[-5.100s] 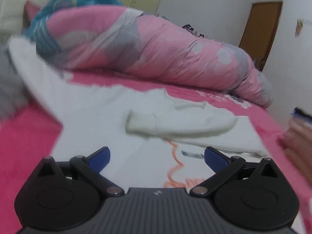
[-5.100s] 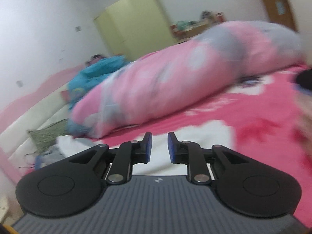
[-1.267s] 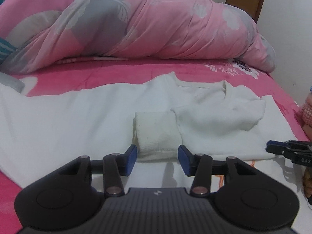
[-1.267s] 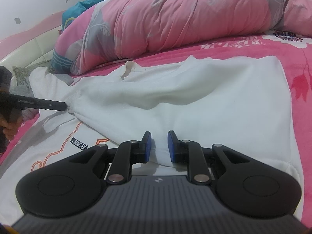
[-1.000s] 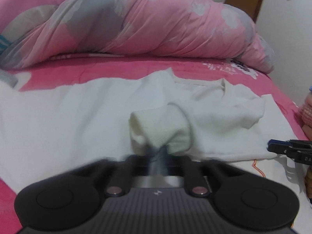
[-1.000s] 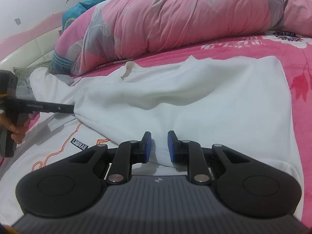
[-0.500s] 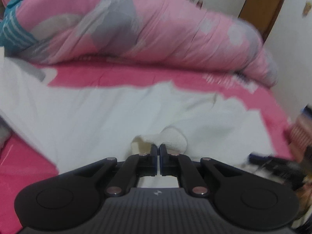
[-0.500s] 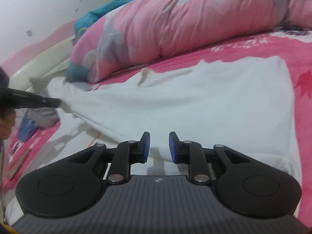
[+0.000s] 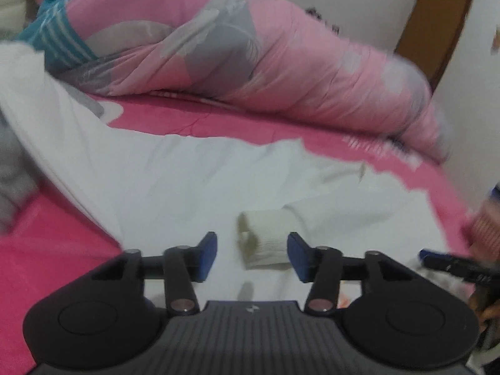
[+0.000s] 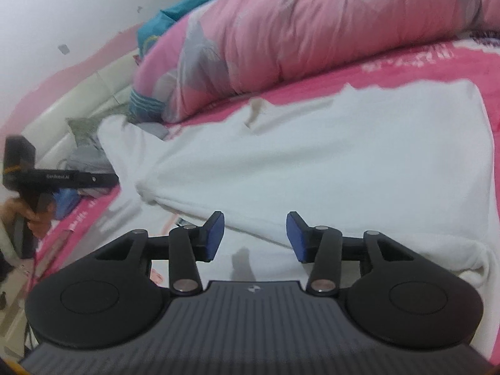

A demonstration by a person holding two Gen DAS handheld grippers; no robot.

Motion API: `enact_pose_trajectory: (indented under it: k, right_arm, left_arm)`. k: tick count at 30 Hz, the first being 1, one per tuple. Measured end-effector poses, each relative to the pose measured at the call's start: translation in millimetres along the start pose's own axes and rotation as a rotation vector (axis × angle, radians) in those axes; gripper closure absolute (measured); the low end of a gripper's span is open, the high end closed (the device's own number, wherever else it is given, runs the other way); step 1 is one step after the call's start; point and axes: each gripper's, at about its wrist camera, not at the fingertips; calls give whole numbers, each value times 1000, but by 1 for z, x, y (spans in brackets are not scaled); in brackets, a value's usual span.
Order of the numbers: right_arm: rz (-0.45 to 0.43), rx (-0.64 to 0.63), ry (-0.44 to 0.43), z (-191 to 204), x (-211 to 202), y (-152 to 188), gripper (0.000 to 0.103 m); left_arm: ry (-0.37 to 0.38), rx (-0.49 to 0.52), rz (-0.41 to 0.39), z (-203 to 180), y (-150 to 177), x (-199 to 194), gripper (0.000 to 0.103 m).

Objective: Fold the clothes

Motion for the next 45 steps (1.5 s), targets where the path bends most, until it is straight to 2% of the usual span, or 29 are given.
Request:
enact_pose_trajectory:
  k: [2, 5, 9, 12, 16, 20, 23, 26, 32, 35, 37, 39, 42, 45]
  right_arm:
    - [-39, -28, 14, 16, -7, -9, 59]
    - [-36, -132, 27, 53, -9, -21, 59]
    - [10, -441, 21, 122, 8, -29, 59]
    - [30, -565, 17, 154, 34, -23, 59]
    - [69, -679, 6, 173, 67, 2, 59]
    - [85, -605, 20, 167, 56, 30, 59]
    - [87, -561, 87, 152, 27, 45, 59]
    - [98, -516, 191, 128, -9, 51, 59]
    - [69, -339, 469, 77, -95, 48, 60]
    - [23, -242, 542, 72, -137, 50, 60]
    - [20, -243, 559, 74, -148, 49, 61]
    - [33, -266, 529, 79, -143, 44, 65]
    - [81, -282, 418, 92, -105, 40, 65]
    - [129, -224, 331, 94, -58, 45, 68]
  left_arm:
    - [32, -61, -20, 2, 5, 4, 41]
    - [49, -153, -54, 9, 12, 13, 41]
    - [17, -217, -106, 23, 24, 25, 41]
    - [5, -248, -133, 35, 35, 31, 41]
    - [47, -323, -150, 56, 46, 34, 41]
    - [128, -316, -176, 55, 50, 35, 34]
    - [142, -289, -174, 49, 52, 36, 32]
    - [148, -294, -178, 50, 54, 36, 31]
    - [150, -304, -191, 51, 55, 33, 31]
    - [125, -268, -203, 43, 46, 14, 32]
    - [129, -230, -213, 33, 39, -6, 32]
    - [127, -172, -200, 19, 34, -28, 32]
    - [146, -52, -126, -9, 40, -57, 32]
    - [190, 80, -24, -41, 65, -71, 34]
Point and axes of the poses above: each gripper's, at about its wrist camera, not at the fingertips, and x roughly the way its jaws point, z to its left, y to its underside, and after that the axes turned 13 degrees about -z, right-handed
